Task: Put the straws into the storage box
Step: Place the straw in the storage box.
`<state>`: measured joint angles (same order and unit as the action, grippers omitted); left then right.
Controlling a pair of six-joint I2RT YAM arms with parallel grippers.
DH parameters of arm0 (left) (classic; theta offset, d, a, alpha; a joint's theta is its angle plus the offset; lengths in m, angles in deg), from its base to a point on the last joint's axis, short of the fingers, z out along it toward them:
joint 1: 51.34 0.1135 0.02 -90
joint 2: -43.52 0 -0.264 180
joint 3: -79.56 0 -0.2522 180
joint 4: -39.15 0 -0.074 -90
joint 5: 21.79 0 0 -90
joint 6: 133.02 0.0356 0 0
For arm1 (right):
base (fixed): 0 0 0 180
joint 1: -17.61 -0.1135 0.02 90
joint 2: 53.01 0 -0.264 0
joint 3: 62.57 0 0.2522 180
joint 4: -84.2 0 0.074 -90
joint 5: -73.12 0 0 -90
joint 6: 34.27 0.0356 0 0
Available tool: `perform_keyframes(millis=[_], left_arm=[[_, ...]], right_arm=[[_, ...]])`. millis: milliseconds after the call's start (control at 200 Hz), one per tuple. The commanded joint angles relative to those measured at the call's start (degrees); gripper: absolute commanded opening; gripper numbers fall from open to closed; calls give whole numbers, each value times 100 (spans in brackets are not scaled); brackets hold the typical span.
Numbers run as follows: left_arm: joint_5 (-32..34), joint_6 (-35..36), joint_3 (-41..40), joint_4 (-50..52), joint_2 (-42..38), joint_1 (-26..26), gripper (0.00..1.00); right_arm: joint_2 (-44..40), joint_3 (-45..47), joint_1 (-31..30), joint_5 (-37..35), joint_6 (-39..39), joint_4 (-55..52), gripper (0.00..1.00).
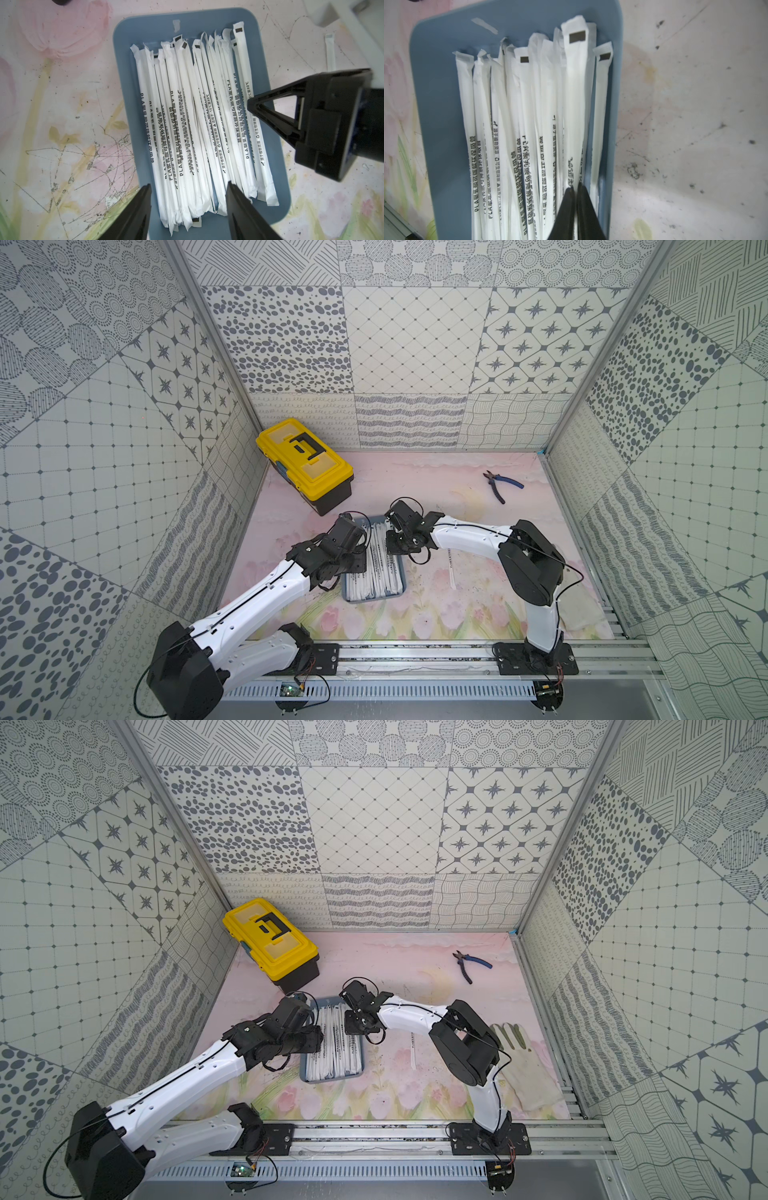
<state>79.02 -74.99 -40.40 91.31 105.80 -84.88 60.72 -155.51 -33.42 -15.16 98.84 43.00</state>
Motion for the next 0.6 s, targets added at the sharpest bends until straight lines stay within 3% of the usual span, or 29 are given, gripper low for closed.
perform_keyframes(millis=[0,190,365,490,595], left_arm=[[-171,-82,40,-99,55,41,61],[-151,-55,53,-86,67,43,61],[-72,43,281,-117,125,45,61],[-257,-9,606,-380,462,-45,60],[-83,34,986,-543,901,-580,60]], right_arm=[[149,34,16,-165,50,98,8],[-60,-80,21,-271,-4,-180,21],[-1096,164,122,-431,-90,-640,21],[-1746,756,671,-328,-117,-768,21],[-2147,1422,1332,-398,-272,-787,22]])
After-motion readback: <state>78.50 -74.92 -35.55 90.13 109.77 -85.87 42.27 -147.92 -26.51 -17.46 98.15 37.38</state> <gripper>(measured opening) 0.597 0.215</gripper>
